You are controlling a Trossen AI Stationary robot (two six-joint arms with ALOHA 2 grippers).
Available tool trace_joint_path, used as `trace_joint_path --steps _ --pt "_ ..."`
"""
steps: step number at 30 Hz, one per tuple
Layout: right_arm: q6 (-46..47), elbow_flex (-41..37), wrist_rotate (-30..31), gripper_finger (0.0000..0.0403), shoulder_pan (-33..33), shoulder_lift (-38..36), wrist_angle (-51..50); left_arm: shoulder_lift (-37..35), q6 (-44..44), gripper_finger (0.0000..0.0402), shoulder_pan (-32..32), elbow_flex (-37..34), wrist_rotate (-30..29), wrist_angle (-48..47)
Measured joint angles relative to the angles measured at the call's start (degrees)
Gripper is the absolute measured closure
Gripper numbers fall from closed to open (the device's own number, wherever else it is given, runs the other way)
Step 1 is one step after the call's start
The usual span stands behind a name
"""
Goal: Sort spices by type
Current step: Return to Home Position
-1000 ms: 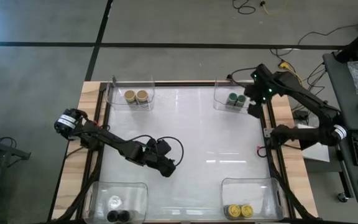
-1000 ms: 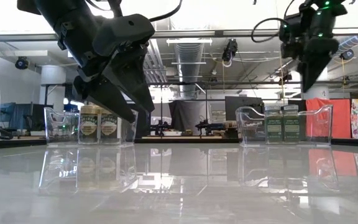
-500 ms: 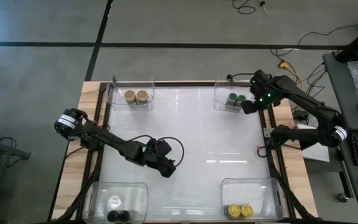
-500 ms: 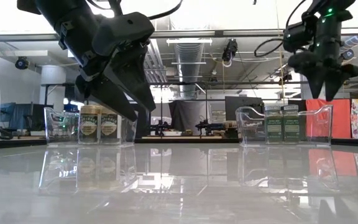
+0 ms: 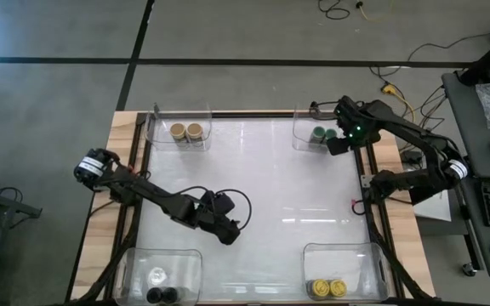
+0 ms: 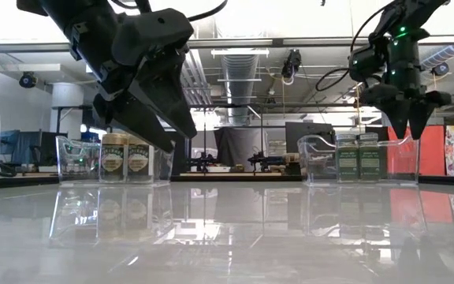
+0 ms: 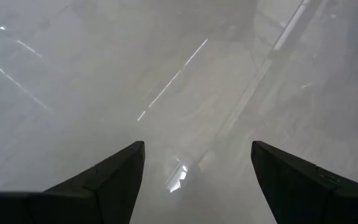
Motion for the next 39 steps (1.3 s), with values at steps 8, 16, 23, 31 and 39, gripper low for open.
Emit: trace_joint_path --steps 8,16,23,31,39 --pt "0.1 0.0 3.5 0.0205 0.0 -0.4 0.6 0.0 -0.4 0.0123 -0.5 0.0 0.0 0.0" --pt "-1.8 0.0 5.1 0.0202 0.0 -2.2 2.3 0.1 0.2 0.0123 -0.6 0.0 0.0 0.3" --pt "0.8 0.0 4.8 0.0208 5.2 -12.1 2.9 -0.3 4.0 0.0123 -0.6 0.0 0.7 0.1" --pt "8.4 -10.1 1.8 0.0235 27.0 -30.4 33.7 -2.7 13.2 0.0123 0.8 0.1 -0.3 -0.1" --pt "12.4 -23.9 9.5 0.0287 51.9 -28.9 59.5 -11.8 35.9 0.0122 4.4 0.1 -1.3 -2.3"
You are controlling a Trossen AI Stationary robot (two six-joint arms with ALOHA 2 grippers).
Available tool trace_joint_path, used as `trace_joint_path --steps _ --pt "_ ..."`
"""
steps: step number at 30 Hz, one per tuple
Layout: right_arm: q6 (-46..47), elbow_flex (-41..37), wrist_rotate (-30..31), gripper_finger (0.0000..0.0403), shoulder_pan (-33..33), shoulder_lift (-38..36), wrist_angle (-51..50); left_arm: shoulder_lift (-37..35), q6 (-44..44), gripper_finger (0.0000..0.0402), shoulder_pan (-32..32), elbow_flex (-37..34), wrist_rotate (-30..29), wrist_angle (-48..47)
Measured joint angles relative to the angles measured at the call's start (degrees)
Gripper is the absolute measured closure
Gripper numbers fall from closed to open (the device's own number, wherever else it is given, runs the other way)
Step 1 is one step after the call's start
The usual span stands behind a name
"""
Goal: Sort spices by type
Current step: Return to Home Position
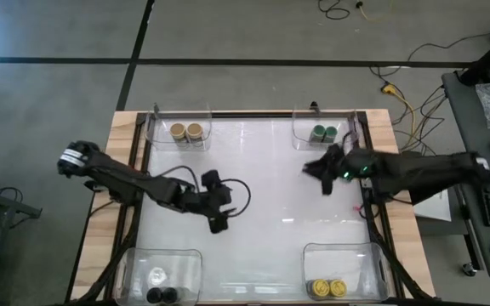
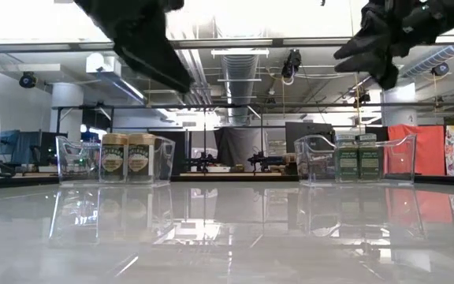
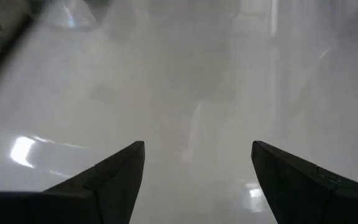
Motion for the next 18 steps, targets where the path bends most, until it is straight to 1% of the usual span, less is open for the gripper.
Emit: trace_joint_path --steps 2,4,5,7,10,12,14,16,18 --pt "-0.5 -1.1 0.1 0.0299 3.7 2.6 4.3 -2.9 6.5 0.0122 0.1 0.0 -1.7 -4.1" --pt "-1.0 -1.4 -0.1 0.0310 5.9 5.3 4.0 -5.8 14.0 0.0122 0.2 0.0 -3.2 -8.3" --pt "-1.1 -1.4 0.1 0.0316 6.4 6.3 3.8 -7.2 15.9 0.0122 0.1 0.0 -3.2 -9.8" --pt "-1.9 -1.1 0.2 0.0326 6.8 8.5 3.6 -9.1 16.7 0.0122 0.1 0.0 -3.3 -10.6" --pt "-1.2 -1.3 -2.5 0.0338 6.7 11.9 0.7 -10.6 16.1 0.0122 0.3 0.0 -5.6 -6.7" --pt "-2.7 -1.3 -2.6 0.0343 6.8 14.2 1.5 -10.8 15.9 0.0122 0.5 0.0 -7.3 -3.6" --pt "-6.5 -1.3 -0.4 0.0346 6.7 16.6 1.5 -10.6 15.8 0.0122 0.9 0.0 -8.9 -2.2" --pt "-10.9 -1.4 1.3 0.0348 6.7 18.6 1.8 -10.5 14.7 0.0122 1.3 0.0 -9.0 0.0" --pt "-15.9 -1.4 0.4 0.0349 7.0 19.5 3.5 -10.5 12.9 0.0122 1.3 -0.1 -8.2 1.1"
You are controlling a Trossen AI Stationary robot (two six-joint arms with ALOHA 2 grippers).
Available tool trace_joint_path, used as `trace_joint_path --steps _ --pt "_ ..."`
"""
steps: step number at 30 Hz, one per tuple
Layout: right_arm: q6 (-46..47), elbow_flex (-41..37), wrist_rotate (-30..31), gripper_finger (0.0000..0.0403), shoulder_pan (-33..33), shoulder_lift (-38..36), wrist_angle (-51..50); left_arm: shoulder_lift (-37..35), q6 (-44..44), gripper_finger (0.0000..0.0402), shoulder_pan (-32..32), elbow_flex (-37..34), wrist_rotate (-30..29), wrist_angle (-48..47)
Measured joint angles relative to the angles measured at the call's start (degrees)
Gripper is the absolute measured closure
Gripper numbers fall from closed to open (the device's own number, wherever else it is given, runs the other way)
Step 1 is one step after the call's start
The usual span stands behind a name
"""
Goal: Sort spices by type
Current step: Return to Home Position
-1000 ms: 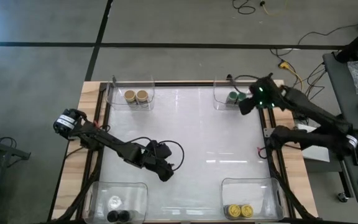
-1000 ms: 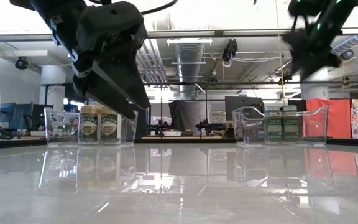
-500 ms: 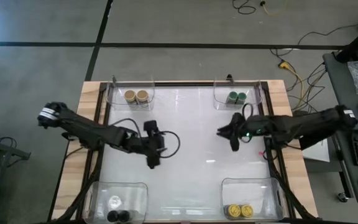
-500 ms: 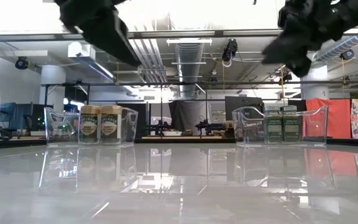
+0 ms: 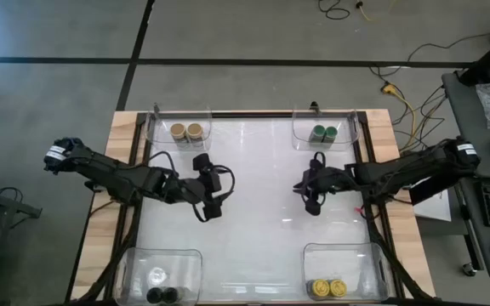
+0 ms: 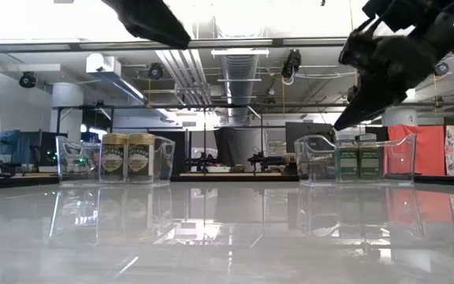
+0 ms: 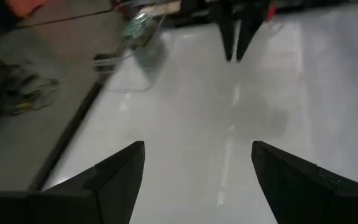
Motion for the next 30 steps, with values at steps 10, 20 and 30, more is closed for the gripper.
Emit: trace_joint_path --steps 10,20,30 --pt "-15.7 -1.3 -7.2 0.0332 3.0 -10.2 8.4 -11.8 -4.1 0.0122 1.5 -10.4 8.5 6.1" --pt "-6.9 -2.1 -6.1 0.0315 2.6 -24.8 -1.8 -33.3 -2.6 0.0123 2.0 -33.9 8.5 33.3" --pt "-12.5 -21.3 -6.1 0.0308 2.7 -35.7 32.9 -48.9 -4.3 0.0123 3.1 -45.9 8.1 33.7"
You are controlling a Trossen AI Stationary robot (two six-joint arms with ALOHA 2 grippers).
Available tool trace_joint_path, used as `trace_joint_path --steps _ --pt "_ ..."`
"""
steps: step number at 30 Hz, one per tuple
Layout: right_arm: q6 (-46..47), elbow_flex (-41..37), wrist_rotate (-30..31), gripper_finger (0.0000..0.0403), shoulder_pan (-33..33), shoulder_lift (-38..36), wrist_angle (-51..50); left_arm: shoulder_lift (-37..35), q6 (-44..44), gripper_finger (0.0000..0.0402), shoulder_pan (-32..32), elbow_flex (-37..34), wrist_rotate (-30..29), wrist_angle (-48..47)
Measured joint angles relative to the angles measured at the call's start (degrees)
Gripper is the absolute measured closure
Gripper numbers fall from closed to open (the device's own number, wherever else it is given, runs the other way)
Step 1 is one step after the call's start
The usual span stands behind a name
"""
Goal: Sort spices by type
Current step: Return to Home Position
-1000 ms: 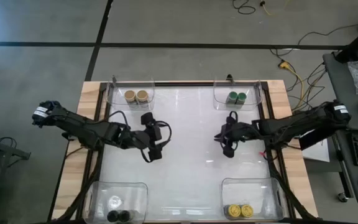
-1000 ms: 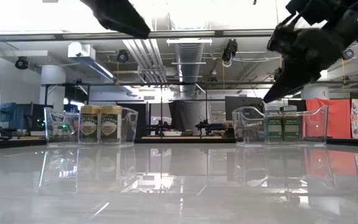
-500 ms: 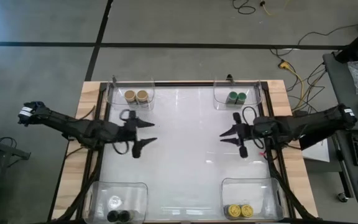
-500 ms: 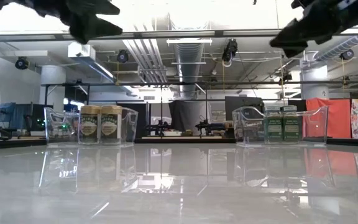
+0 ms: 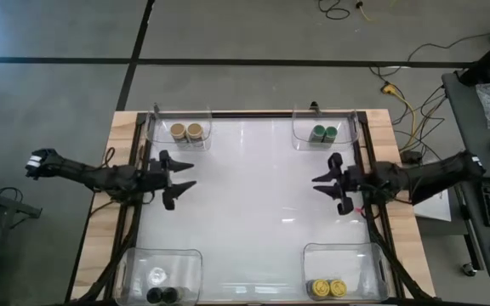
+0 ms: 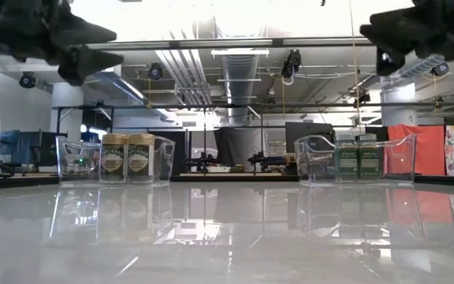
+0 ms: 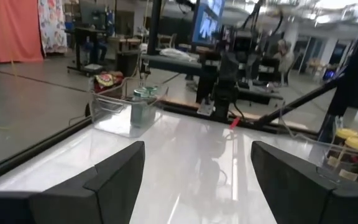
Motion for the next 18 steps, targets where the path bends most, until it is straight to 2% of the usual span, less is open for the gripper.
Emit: trace_joint_path --steps 3,8,11,14,18 --pt "1.8 -5.5 -1.4 0.0313 0.0 -2.4 5.6 -5.7 -0.4 0.0123 0.0 -3.5 0.1 -0.1" --pt "1.4 -5.3 -3.9 0.0324 0.2 -3.6 0.8 -15.4 -1.2 0.0123 -0.1 -10.0 3.7 -1.5" --pt "-1.5 -5.4 -3.5 0.0330 0.1 -3.4 0.4 -19.4 -0.5 0.0123 -0.1 -10.0 6.8 -6.2" --pt "-1.6 -5.4 -3.1 0.0335 0.1 -3.5 2.7 -23.7 5.7 0.0123 0.5 -10.0 14.9 -4.4" --pt "-0.3 -5.4 -3.7 0.0339 0.1 -5.5 5.1 -25.8 8.0 0.0123 3.2 -10.0 14.0 -7.0"
